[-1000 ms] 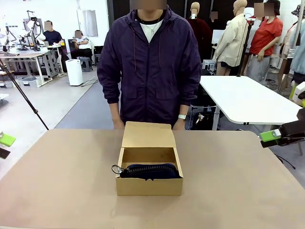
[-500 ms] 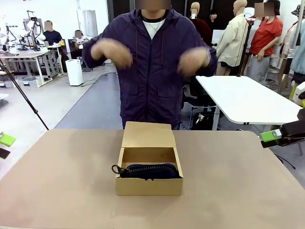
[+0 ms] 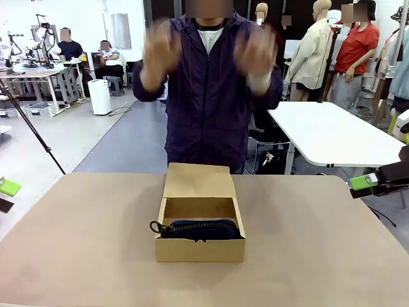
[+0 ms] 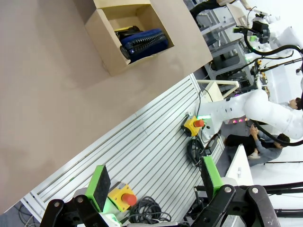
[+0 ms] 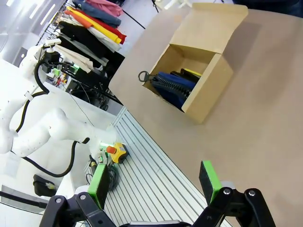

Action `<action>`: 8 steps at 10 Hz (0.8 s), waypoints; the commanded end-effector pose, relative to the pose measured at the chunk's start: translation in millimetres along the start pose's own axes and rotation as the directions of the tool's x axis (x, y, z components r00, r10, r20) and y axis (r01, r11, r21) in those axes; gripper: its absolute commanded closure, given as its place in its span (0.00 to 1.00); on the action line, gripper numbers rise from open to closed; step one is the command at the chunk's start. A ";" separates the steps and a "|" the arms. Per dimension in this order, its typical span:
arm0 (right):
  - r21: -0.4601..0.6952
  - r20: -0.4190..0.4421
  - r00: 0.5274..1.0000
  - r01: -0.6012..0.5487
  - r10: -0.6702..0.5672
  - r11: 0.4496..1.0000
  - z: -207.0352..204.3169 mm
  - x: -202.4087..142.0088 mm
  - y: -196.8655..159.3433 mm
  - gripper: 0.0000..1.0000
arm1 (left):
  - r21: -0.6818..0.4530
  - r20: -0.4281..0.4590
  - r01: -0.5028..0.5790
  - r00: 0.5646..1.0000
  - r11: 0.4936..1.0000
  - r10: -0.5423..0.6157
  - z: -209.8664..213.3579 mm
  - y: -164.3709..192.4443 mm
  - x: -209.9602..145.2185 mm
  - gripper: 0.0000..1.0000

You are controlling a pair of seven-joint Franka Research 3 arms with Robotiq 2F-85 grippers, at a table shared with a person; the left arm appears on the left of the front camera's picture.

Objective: Pack the items into the box.
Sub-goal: Close the Mailer Box.

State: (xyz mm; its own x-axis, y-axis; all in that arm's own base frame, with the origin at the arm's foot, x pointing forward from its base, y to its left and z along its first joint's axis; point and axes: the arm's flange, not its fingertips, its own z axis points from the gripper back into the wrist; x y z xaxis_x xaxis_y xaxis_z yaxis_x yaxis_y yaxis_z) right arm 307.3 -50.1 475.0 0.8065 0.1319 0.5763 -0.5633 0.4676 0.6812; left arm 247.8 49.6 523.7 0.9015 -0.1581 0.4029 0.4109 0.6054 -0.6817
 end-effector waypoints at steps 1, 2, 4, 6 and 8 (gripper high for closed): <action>0.010 0.014 1.000 0.002 -0.002 1.000 2.8 -0.1 2.2 0.00 | 0.001 0.000 0.015 1.000 1.000 -0.015 0.7 1.9 -2.2 0.00; 0.010 0.014 1.000 0.002 -0.002 1.000 2.8 -0.1 2.2 0.00 | 0.001 0.000 0.015 1.000 1.000 -0.015 0.7 1.9 -2.2 0.00; 0.010 0.014 1.000 0.002 -0.002 1.000 2.8 -0.1 2.2 0.00 | 0.001 0.000 0.015 1.000 1.000 -0.015 0.7 1.9 -2.2 0.00; 0.010 0.014 1.000 0.002 -0.002 1.000 2.8 -0.1 2.2 0.00 | 0.001 0.000 0.015 1.000 1.000 -0.015 0.7 1.9 -2.2 0.00; 0.000 0.000 1.000 0.000 0.000 1.000 0.0 0.0 0.0 0.00 | 0.000 0.000 0.000 1.000 1.000 0.000 0.0 0.0 0.0 0.00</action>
State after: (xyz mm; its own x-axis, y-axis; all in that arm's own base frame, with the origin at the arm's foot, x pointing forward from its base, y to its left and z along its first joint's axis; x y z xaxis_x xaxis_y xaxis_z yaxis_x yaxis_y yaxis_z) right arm 307.4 -49.6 474.9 0.8067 0.1334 0.5757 -0.5634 0.4676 0.6811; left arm 247.8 49.6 523.7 0.9015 -0.1581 0.4029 0.4108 0.6054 -0.6817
